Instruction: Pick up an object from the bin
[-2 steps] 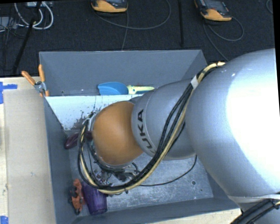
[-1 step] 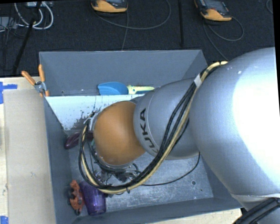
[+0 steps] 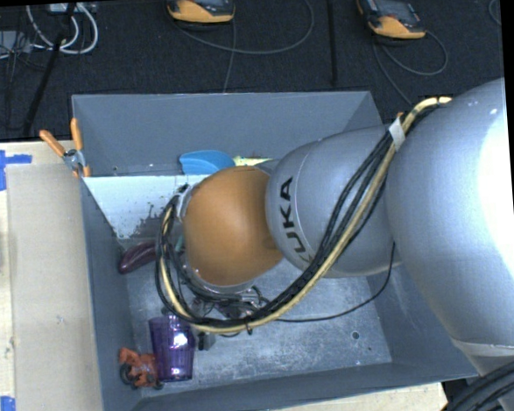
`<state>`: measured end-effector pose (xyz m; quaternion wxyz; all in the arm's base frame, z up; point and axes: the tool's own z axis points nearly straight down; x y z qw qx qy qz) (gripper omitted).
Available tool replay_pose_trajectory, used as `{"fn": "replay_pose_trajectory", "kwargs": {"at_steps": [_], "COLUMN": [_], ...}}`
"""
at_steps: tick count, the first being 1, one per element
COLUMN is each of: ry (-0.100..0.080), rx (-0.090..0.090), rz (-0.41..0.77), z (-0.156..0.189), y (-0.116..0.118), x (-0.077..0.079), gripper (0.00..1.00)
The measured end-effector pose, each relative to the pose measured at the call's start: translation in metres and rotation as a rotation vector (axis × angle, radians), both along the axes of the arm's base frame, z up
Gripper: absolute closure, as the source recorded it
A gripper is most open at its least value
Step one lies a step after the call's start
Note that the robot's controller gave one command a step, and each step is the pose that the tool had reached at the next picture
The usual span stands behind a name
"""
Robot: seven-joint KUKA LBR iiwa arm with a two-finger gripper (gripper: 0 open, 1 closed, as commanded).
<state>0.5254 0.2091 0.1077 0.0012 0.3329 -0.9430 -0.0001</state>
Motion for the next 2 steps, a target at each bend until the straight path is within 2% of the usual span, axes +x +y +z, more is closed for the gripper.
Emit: {"fn": "replay_pose_trajectory", "kwargs": {"at_steps": [1, 2], "ry": [-0.004, -0.006], "rx": [0.001, 0.003], "rz": [0.008, -0.047], "z": [0.019, 0.170], "y": [-0.012, -0.004], "x": [0.012, 0.013], "gripper": [1.00, 1.00]}}
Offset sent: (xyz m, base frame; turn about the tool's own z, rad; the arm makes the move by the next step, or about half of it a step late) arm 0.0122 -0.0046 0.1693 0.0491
